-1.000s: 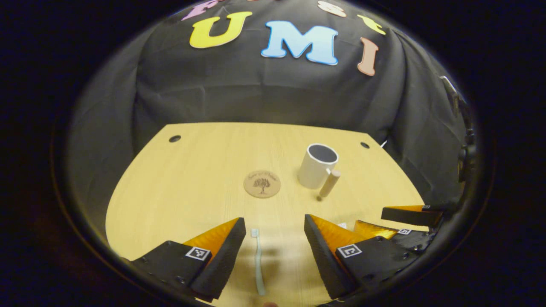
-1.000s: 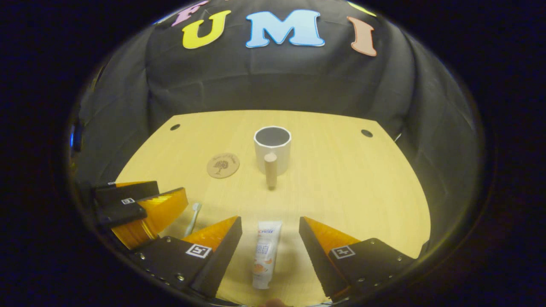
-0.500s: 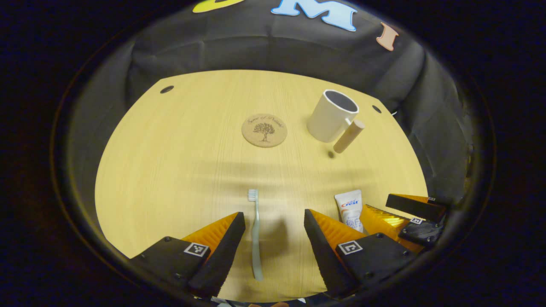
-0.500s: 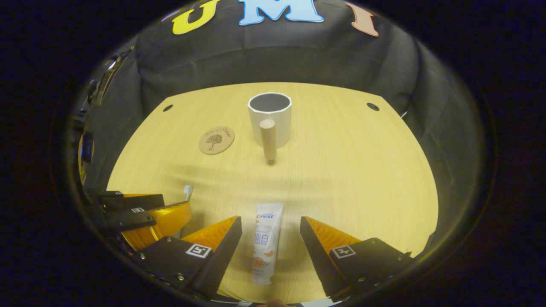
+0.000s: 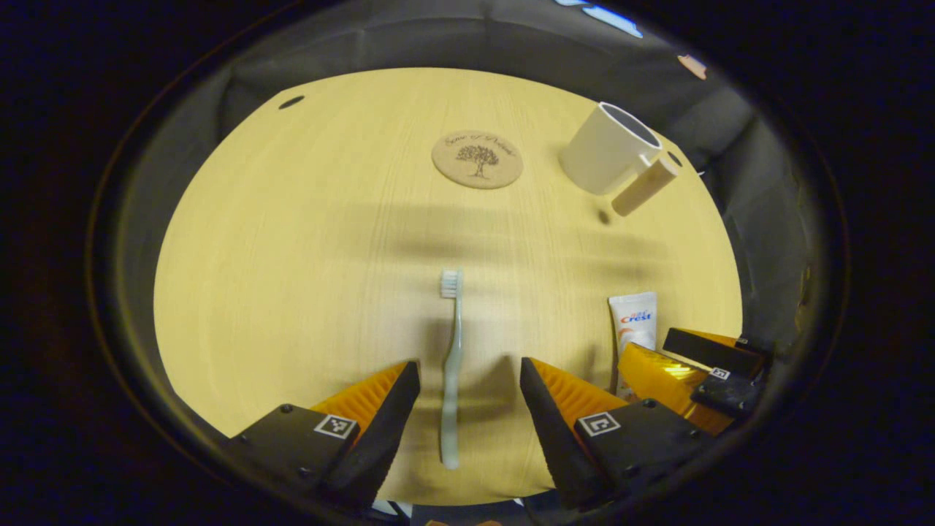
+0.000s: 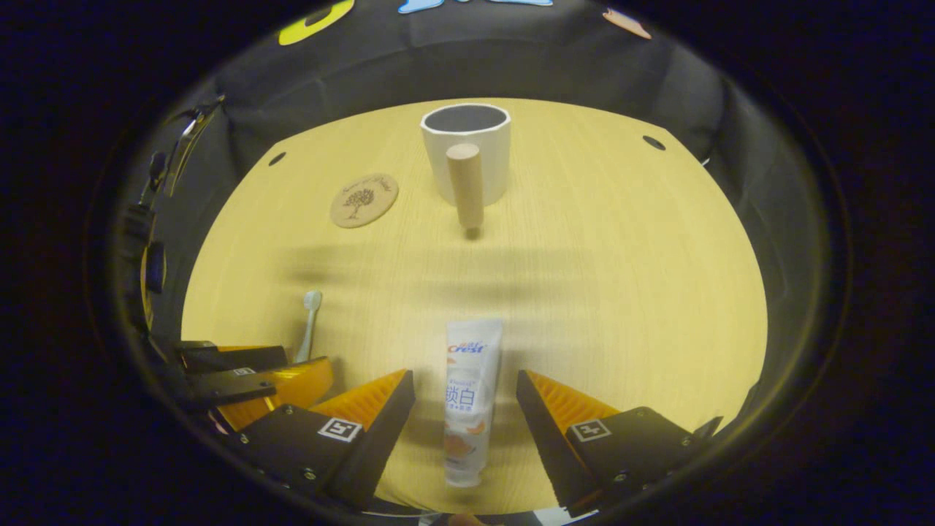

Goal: Put the toothbrush and toothpaste on the desktop into the cup, then pick up the cup and place it on the coaster on the desktop.

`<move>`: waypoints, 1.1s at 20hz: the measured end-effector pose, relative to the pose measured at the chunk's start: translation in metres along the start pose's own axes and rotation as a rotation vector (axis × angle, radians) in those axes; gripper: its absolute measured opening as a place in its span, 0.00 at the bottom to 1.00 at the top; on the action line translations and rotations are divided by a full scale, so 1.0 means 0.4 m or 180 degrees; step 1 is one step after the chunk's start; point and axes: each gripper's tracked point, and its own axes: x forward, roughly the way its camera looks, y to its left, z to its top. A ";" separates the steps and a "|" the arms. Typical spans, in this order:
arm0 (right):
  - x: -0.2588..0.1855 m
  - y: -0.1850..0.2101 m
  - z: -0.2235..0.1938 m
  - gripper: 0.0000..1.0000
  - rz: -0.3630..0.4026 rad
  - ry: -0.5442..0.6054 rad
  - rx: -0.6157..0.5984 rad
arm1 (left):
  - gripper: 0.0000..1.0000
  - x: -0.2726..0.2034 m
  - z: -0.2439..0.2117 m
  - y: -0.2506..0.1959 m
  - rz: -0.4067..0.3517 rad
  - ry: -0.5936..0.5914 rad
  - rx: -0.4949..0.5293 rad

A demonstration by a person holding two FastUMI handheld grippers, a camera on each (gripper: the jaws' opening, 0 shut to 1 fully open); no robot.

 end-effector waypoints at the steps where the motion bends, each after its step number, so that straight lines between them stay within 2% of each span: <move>1: 0.008 0.004 -0.006 0.88 0.0016 0.0057 0.0020 | 0.94 0.006 -0.006 0.005 0.0047 0.0059 -0.0008; 5: 0.036 0.003 -0.019 0.88 0.0014 0.0256 0.0080 | 0.94 0.013 -0.006 0.002 0.0165 0.0143 0.0124; 8: 0.046 -0.008 -0.019 0.88 -0.0025 0.0344 0.0083 | 0.84 0.017 -0.012 0.020 0.0404 0.0151 0.0322; 9: 0.048 -0.008 -0.017 0.87 -0.0005 0.0354 0.0090 | 0.74 0.021 -0.012 0.012 0.0426 0.0125 0.0330; 10: 0.048 -0.009 -0.019 0.87 -0.0002 0.0369 0.0103 | 0.71 0.011 -0.010 0.003 0.0437 0.0121 0.0293; 12: 0.047 -0.017 -0.022 0.88 -0.0026 0.0413 0.0081 | 0.57 0.023 -0.015 -0.003 0.0460 0.0098 0.0248; 13: 0.045 -0.023 -0.021 0.82 -0.0042 0.0425 0.0088 | 0.46 0.023 -0.015 -0.007 0.0461 0.0088 0.0239; 15: 0.048 -0.027 -0.024 0.74 -0.0071 0.0436 0.0072 | 0.48 0.026 -0.019 -0.007 0.0453 0.0056 0.0179; 16: 0.049 -0.029 -0.025 0.64 -0.0089 0.0439 0.0048 | 0.31 0.020 -0.008 -0.009 0.0465 0.0056 0.0132; 17: 0.050 -0.032 -0.025 0.63 -0.0118 0.0435 0.0028 | 0.26 0.020 -0.020 -0.007 0.0452 0.0057 0.0155; 18: 0.042 -0.030 -0.026 0.49 -0.0113 0.0443 0.0003 | 0.26 0.015 -0.019 -0.008 0.0454 0.0052 0.0172; 19: 0.049 -0.032 -0.035 0.49 -0.0122 0.0454 -0.0030 | 0.19 0.021 -0.020 -0.011 0.0439 0.0065 0.0180; 20: 0.045 -0.032 -0.028 0.43 -0.0133 0.0445 -0.0096 | 0.19 0.022 -0.017 -0.010 0.0429 0.0059 0.0218; 21: 0.048 -0.030 -0.032 0.43 -0.0127 0.0435 -0.0131 | 0.18 0.021 -0.018 -0.009 0.0423 0.0054 0.0211; 22: 0.044 -0.028 -0.029 0.40 -0.0109 0.0408 -0.0168 | 0.12 0.022 -0.015 -0.011 0.0420 0.0029 0.0196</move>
